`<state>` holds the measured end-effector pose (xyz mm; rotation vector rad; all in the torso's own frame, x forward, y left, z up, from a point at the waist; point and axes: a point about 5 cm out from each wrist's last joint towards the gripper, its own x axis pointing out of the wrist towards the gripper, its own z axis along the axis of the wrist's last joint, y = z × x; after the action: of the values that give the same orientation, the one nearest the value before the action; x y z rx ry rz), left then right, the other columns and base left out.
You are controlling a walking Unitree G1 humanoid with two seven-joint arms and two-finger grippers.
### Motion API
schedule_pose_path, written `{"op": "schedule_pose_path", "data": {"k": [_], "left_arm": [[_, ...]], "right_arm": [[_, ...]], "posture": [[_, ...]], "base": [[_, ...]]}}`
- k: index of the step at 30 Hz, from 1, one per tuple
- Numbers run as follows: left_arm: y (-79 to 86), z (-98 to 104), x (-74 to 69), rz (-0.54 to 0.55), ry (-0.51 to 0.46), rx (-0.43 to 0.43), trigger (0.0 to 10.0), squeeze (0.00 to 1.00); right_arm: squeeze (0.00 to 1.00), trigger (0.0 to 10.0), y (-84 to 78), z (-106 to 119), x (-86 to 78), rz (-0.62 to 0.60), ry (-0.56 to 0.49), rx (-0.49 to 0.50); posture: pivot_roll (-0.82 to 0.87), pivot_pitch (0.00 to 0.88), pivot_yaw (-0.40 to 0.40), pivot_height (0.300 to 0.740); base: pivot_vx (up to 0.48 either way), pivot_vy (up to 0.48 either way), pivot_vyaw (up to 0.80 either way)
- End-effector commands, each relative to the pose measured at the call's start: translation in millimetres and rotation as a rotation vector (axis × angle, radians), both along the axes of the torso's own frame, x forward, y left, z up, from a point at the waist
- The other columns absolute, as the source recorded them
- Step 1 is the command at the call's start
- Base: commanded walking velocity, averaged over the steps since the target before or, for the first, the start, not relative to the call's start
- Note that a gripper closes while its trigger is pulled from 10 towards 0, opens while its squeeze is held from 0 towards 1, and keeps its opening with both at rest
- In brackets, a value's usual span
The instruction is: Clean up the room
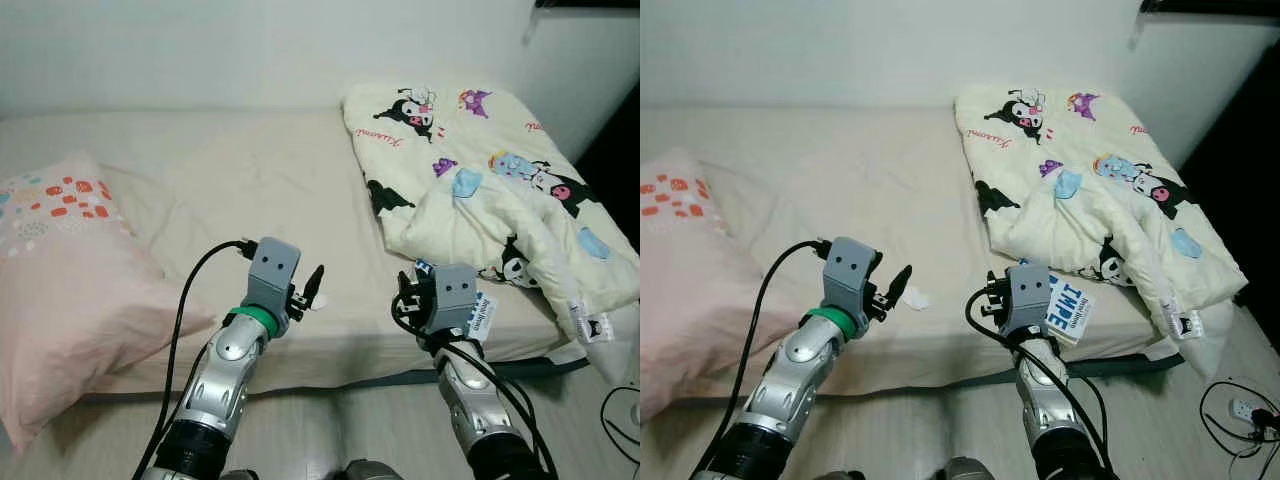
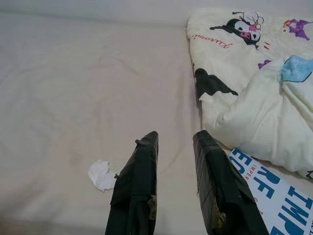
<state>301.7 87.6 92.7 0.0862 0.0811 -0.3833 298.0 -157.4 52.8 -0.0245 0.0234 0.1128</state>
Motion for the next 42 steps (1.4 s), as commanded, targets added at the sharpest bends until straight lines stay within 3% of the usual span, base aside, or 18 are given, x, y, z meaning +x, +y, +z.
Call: {"op": "schedule_pose_path", "data": {"k": [1, 42], "left_arm": [[1.0, -3.5, -0.8, 0.007, 0.019, 0.0, 10.0, 0.0], [3.5, -6.3, -5.2, 0.006, 0.028, 0.01, 10.0, 0.0]], "right_arm": [[0.0, 10.0, -1.4, -4.1, -2.4, -0.006, 0.019, -0.017], [0.0, 10.0, 2.2, -3.0, -0.8, 0.007, 0.016, -0.014]], "posture": [[-0.06, 0.0, 0.027, 0.74], [-0.04, 0.011, 0.033, 0.59]], "base": [[0.0, 0.0, 0.0], [0.0, 0.0, 0.0]]}}
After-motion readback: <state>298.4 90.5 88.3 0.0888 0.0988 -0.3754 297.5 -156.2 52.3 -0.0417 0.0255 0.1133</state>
